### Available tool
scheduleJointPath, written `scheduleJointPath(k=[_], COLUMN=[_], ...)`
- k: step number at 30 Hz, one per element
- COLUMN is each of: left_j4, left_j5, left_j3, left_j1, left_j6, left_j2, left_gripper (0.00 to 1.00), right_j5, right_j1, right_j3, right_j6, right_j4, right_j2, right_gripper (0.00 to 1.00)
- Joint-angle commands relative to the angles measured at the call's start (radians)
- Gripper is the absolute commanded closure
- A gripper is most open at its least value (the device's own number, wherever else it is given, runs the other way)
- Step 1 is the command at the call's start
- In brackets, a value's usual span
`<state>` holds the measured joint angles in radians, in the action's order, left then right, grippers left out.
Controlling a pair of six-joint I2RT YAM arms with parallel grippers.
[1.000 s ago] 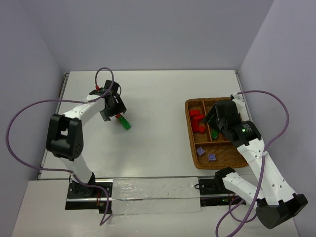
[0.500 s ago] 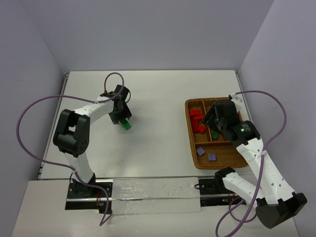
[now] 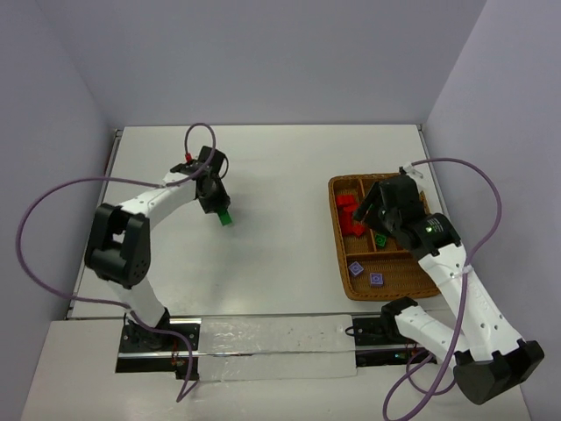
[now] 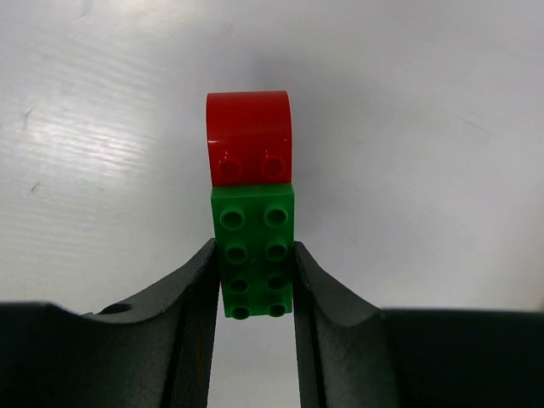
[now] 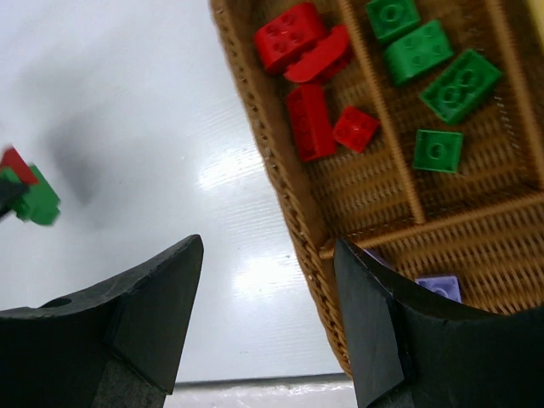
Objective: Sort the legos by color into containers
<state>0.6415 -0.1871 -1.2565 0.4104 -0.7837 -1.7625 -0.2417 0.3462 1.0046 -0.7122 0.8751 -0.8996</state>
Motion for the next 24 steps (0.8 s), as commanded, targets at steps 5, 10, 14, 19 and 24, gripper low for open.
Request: scheduleJointPath(k=[5, 10, 14, 19, 24], left_j4=[-0.285, -0.509, -0.704, -0.841, -0.894], left_j5=[0.671, 1.014, 1.218, 1.290, 1.296], left_j3=[-0.043, 0.040, 0.086, 0.091, 0.085], left_j1=[-0.001, -0.001, -0.001, 0.001, 0.000], left_j6=[0.264, 0.178, 0.063, -0.022, -0.073], left_j2=[0.288, 0.319, 0.308, 0.305, 0.309], left_gripper=[1.00, 1.00, 1.00, 1.00, 1.00], right_j5=[0.446, 0.716, 0.816, 0.846, 0.924], right_j1=[0.021, 0.025, 0.026, 0.024, 0.027], right_j3=[0.020, 0.020, 0.039, 0.060, 0.065], right_j6=[0.132, 0.142, 0.130, 0.096, 0.047], right_j4=[-0.267, -0.496, -0.651, -0.792, -0.917], right_j2=[-0.117, -0.095, -0.119, -0.168, -0.231], right_gripper=[0.31, 0.30, 0.27, 0.23, 0.26])
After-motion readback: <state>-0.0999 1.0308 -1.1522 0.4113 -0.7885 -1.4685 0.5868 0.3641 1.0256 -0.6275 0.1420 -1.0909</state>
